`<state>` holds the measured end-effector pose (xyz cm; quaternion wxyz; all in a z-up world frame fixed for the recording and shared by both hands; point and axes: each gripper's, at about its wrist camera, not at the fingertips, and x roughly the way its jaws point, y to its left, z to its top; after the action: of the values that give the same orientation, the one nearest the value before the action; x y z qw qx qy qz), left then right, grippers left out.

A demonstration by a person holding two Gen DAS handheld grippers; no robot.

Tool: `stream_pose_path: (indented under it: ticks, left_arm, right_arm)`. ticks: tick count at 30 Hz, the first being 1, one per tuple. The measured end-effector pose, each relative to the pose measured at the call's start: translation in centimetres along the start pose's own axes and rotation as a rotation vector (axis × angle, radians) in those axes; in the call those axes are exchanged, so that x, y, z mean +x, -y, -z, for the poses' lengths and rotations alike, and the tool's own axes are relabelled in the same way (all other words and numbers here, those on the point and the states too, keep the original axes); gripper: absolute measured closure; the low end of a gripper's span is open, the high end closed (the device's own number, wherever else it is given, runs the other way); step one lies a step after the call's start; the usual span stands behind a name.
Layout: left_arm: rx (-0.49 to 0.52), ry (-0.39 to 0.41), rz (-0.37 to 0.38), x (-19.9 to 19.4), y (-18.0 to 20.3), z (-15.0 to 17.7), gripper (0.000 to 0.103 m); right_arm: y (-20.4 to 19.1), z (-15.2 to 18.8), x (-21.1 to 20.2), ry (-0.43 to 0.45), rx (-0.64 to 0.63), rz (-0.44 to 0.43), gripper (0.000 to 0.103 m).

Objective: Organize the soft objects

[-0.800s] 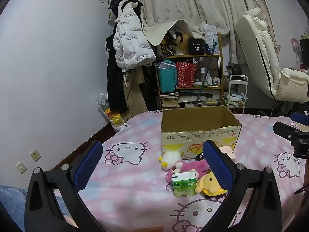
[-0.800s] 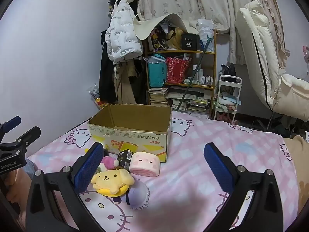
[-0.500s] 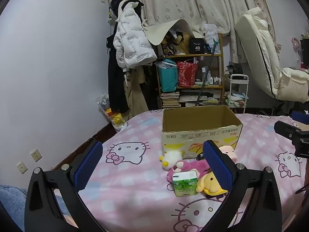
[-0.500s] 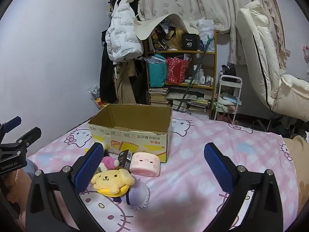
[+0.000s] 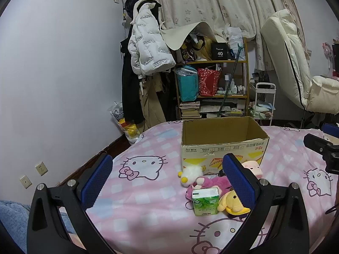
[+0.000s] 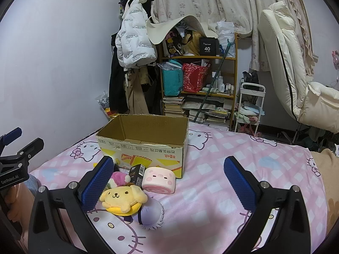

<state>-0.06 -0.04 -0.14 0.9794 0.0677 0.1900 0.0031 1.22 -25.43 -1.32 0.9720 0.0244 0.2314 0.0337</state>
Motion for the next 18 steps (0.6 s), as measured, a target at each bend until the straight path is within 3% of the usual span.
stream_pose_path:
  ticks: [18]
  left_arm:
    - [0.002,-0.010,-0.001,0.22,0.12,0.10,0.001]
  right_arm:
    - [-0.02,0.00,0.00,0.003,-0.002,0.002,0.000]
